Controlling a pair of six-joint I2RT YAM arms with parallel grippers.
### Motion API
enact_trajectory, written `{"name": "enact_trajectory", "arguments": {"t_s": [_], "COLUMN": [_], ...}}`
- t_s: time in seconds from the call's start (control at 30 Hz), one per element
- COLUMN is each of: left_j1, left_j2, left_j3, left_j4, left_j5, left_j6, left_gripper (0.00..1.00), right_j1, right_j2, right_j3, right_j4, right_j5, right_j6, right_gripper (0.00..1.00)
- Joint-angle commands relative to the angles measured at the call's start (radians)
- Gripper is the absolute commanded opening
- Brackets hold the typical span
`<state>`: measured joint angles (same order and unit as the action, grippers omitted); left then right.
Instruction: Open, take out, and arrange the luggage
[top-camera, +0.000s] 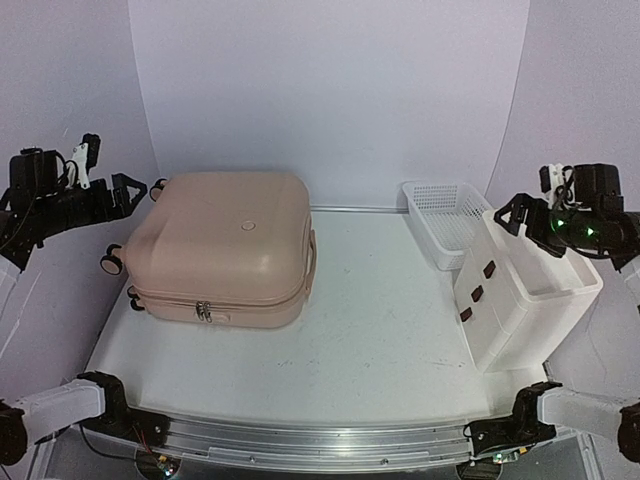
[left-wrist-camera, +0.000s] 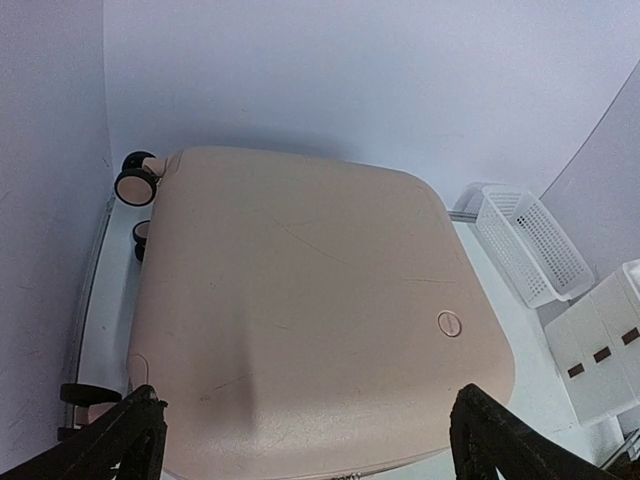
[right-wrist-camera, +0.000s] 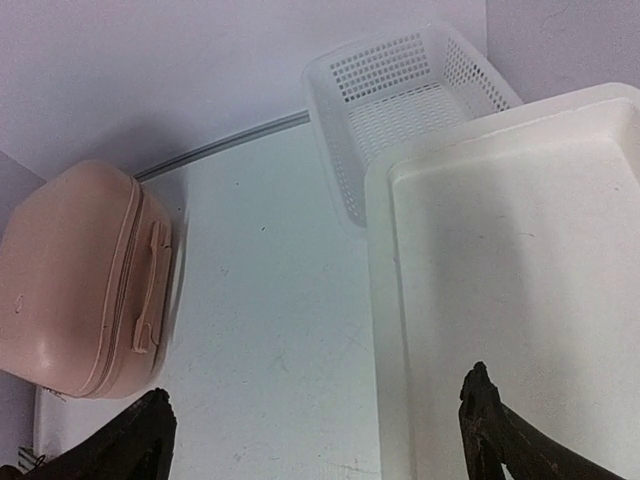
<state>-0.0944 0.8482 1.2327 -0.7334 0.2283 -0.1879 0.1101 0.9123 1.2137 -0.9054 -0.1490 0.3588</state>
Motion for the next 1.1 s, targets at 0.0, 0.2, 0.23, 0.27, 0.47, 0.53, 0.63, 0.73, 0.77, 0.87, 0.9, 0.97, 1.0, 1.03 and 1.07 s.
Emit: {"name": "enact_trajectory", "arguments": {"t_s": [0.0, 0.2, 0.23, 0.27, 0.47, 0.53, 0.63, 0.73, 0.77, 0.87, 0.9, 0.97, 1.0, 1.03, 1.07], "left_j1": [0.022, 0.035, 0.036, 0.037, 0.040, 0.040, 0.041, 0.040, 0.040, 0.037, 0.033, 0.016, 0.005, -0.010, -0.028], "left_j2": [0.043, 0.168, 0.192, 0.216, 0.353, 0.382, 0.398, 0.376, 0.366, 0.322, 0.307, 0.281, 0.272, 0.264, 0.257], "left_j3": [0.014, 0.072, 0.085, 0.098, 0.192, 0.212, 0.211, 0.170, 0.153, 0.099, 0.080, 0.050, 0.038, 0.028, 0.019], "left_j4": [0.018, -0.014, -0.016, -0.020, -0.032, -0.034, -0.033, -0.032, -0.032, -0.035, -0.036, -0.041, -0.042, -0.044, -0.045], "left_j5": [0.068, 0.077, 0.071, 0.064, 0.044, 0.078, 0.162, 0.243, 0.273, 0.357, 0.372, 0.396, 0.404, 0.411, 0.417], "left_j6": [-0.018, -0.035, -0.038, -0.041, -0.058, -0.070, -0.084, -0.091, -0.089, -0.088, -0.089, -0.093, -0.094, -0.095, -0.096], "left_gripper": [1.00, 0.99, 0.99, 0.99, 0.99, 1.00, 0.99, 0.99, 0.99, 0.99, 1.00, 0.99, 0.99, 0.99, 0.99], "right_j1": [0.072, 0.288, 0.339, 0.383, 0.645, 0.708, 0.758, 0.773, 0.775, 0.777, 0.777, 0.777, 0.776, 0.776, 0.776], "right_j2": [0.076, 0.223, 0.252, 0.289, 0.523, 0.613, 0.742, 0.834, 0.856, 0.920, 0.945, 0.996, 1.029, 1.054, 1.083], "right_j3": [-0.004, 0.024, 0.034, 0.044, 0.154, 0.210, 0.301, 0.366, 0.382, 0.428, 0.448, 0.493, 0.517, 0.541, 0.567], "right_j4": [0.158, 0.255, 0.268, 0.280, 0.322, 0.326, 0.296, 0.270, 0.267, 0.249, 0.241, 0.225, 0.223, 0.220, 0.220], "right_j5": [-0.071, -0.024, -0.010, 0.004, 0.153, 0.211, 0.294, 0.369, 0.387, 0.477, 0.502, 0.540, 0.550, 0.558, 0.561], "right_j6": [0.059, 0.094, 0.099, 0.101, 0.101, 0.106, 0.141, 0.197, 0.209, 0.252, 0.267, 0.313, 0.331, 0.351, 0.362], "right_gripper": [0.98, 0.98, 0.98, 0.98, 0.98, 0.98, 0.98, 0.98, 0.98, 0.95, 0.94, 0.93, 0.91, 0.90, 0.90]}}
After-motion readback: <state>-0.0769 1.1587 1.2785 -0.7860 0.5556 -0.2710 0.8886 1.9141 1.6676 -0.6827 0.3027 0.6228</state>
